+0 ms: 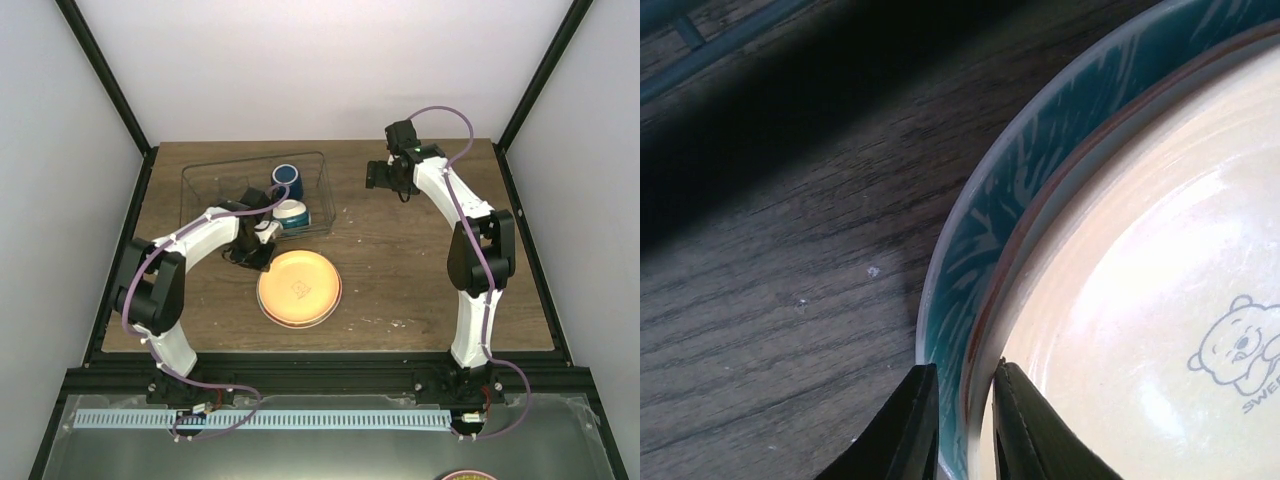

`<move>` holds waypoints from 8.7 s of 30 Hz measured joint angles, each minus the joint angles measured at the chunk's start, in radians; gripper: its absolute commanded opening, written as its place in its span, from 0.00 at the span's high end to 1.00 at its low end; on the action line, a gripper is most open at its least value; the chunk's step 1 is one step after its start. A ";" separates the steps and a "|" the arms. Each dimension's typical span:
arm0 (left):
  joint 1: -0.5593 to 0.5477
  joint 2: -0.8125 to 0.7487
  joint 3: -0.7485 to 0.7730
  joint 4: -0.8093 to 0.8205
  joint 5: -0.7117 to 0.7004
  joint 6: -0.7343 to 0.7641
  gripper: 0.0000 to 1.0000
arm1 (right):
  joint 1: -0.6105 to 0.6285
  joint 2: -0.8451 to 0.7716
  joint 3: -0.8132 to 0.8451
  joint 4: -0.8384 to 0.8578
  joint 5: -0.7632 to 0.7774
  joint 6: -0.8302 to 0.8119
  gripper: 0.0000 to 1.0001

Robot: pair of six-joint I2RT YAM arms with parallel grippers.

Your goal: Load the mixed dishes into the dish rack

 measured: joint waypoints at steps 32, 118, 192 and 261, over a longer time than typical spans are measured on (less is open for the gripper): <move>0.003 -0.117 0.066 -0.077 0.114 0.053 1.00 | 0.000 0.000 0.000 0.009 -0.015 -0.015 0.04; 0.410 -0.304 0.350 0.055 0.101 -0.079 0.37 | 0.166 0.146 0.220 0.780 -0.787 -0.615 0.99; 0.434 -0.385 0.147 0.063 0.296 -0.029 0.49 | 0.432 -0.249 -0.409 1.053 -0.408 -0.835 0.02; 0.125 -0.125 0.262 -0.038 0.189 0.034 0.21 | 0.349 -0.264 -0.721 0.246 -0.479 -0.089 0.44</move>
